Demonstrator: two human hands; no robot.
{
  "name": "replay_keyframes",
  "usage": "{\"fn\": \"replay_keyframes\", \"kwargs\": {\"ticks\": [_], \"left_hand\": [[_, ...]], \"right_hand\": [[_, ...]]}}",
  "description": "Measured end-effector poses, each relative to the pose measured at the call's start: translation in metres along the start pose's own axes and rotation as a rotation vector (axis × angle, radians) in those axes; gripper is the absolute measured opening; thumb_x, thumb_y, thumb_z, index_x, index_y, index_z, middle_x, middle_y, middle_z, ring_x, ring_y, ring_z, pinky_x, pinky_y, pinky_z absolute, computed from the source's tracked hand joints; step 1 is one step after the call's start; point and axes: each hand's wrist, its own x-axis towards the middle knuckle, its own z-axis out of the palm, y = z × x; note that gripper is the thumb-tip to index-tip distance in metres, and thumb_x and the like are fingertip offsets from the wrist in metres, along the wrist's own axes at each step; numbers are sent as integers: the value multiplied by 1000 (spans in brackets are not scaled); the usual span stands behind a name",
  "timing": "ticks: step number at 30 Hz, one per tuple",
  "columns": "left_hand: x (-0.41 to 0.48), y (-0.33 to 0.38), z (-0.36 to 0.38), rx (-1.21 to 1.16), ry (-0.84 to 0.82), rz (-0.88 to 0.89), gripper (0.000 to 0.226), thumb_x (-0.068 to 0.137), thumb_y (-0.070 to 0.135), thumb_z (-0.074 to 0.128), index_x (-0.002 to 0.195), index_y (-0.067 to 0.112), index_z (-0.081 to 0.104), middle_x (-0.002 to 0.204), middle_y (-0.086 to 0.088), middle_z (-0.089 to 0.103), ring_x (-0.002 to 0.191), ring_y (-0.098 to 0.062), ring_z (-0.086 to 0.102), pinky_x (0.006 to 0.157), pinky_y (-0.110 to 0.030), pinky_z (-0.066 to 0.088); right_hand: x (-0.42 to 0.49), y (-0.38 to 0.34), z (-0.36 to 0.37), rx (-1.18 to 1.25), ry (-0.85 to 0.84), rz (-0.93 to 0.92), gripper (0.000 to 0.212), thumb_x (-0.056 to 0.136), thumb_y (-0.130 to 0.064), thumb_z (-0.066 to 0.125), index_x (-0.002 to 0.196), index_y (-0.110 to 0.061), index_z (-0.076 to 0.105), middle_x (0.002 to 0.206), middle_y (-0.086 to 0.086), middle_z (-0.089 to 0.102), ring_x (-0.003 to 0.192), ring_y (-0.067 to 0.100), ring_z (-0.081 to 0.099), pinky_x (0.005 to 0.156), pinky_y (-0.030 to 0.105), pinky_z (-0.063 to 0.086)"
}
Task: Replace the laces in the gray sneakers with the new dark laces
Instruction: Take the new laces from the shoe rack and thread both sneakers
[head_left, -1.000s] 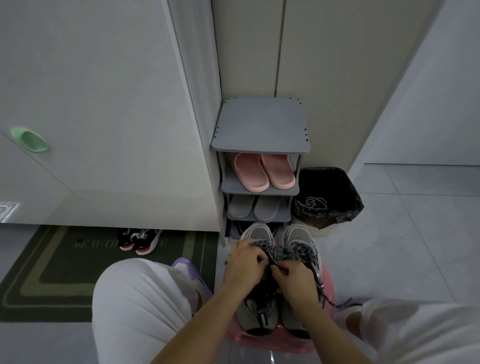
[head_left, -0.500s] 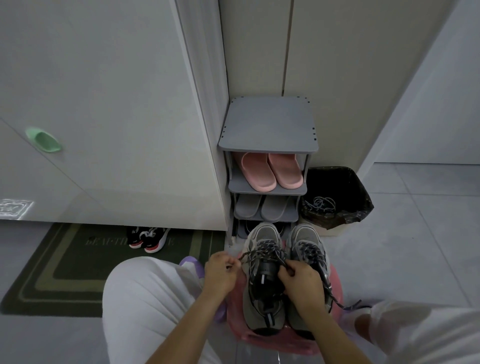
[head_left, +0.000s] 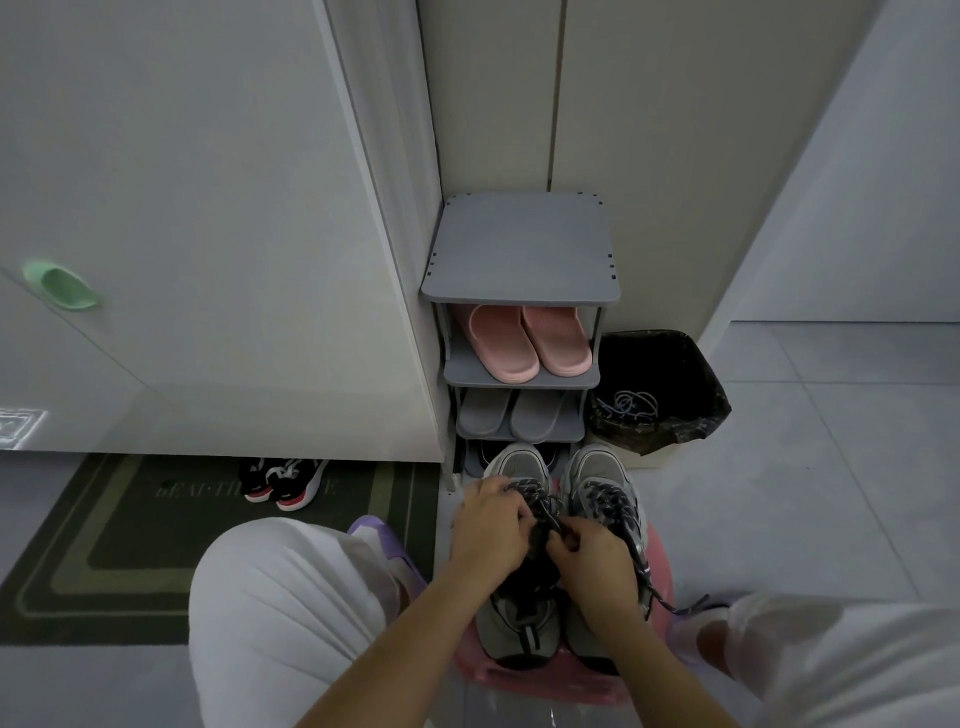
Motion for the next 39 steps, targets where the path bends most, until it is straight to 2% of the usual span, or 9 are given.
{"fn": "replay_keyframes", "kwargs": {"ticks": [7, 13, 20, 24, 27, 31, 34, 36, 39], "left_hand": [[-6, -9, -8, -78, 93, 7, 18, 92, 20, 50, 91, 12, 66, 136, 4, 45, 130, -15, 33, 100, -25, 30], [-15, -39, -12, -201, 103, -133, 20, 88, 16, 58, 71, 7, 65, 81, 2, 57, 87, -13, 54, 89, -36, 45], [-3, -32, -13, -346, -84, -250, 18, 93, 25, 52, 78, 15, 55, 81, -2, 58, 76, -15, 55, 71, -27, 43], [6, -33, -10, -231, -61, -205, 26, 93, 19, 49, 118, 20, 54, 115, -7, 54, 107, -27, 56, 87, -32, 43], [14, -36, -12, -11, -101, -117, 21, 91, 24, 51, 105, 14, 63, 115, -12, 53, 110, -30, 51, 89, -34, 44], [21, -30, -36, -166, -116, -62, 12, 90, 27, 58, 82, 18, 59, 83, 3, 56, 86, -20, 57, 66, -26, 40], [28, -21, -64, -318, -143, -22, 8, 88, 19, 63, 81, 17, 59, 72, 5, 56, 71, -12, 54, 62, -22, 40], [30, -18, -80, -442, -143, -31, 4, 88, 13, 63, 88, 9, 65, 79, -2, 62, 68, -10, 57, 71, -27, 47], [30, -22, -96, -511, -110, -54, 14, 91, 14, 60, 98, 4, 68, 83, -4, 65, 73, -12, 61, 76, -35, 53]], "right_hand": [[1, 0, 0, 17, -9, 22, 15, 83, -22, 58, 79, -10, 64, 63, 5, 62, 56, 21, 61, 57, 43, 54], [2, -2, -1, -8, -20, 15, 20, 84, -24, 58, 70, -9, 56, 61, 2, 57, 58, 19, 58, 57, 40, 53], [7, -4, -2, -11, -88, 34, 17, 84, -26, 59, 84, -10, 64, 72, 5, 64, 66, 21, 64, 66, 41, 56], [16, -12, -12, -77, -122, 0, 21, 87, -33, 60, 91, -12, 64, 78, 2, 64, 72, 17, 63, 68, 29, 50], [23, -19, -16, -105, -66, -59, 27, 90, -35, 57, 99, -12, 67, 90, 4, 65, 84, 16, 60, 73, 25, 46], [36, -39, -20, -179, -145, -169, 25, 91, -26, 55, 110, -14, 66, 107, 7, 56, 102, 21, 56, 89, 27, 42], [46, -61, -18, -244, -243, -221, 14, 88, -27, 57, 86, -15, 64, 93, 7, 49, 88, 25, 53, 79, 28, 43], [48, -75, -17, -246, -278, -244, 36, 88, -24, 57, 56, -17, 41, 69, 1, 36, 70, 20, 41, 65, 26, 37], [56, -86, -20, -149, -285, -197, 39, 84, -18, 58, 52, -13, 37, 57, 3, 36, 60, 18, 37, 53, 29, 28]]}}
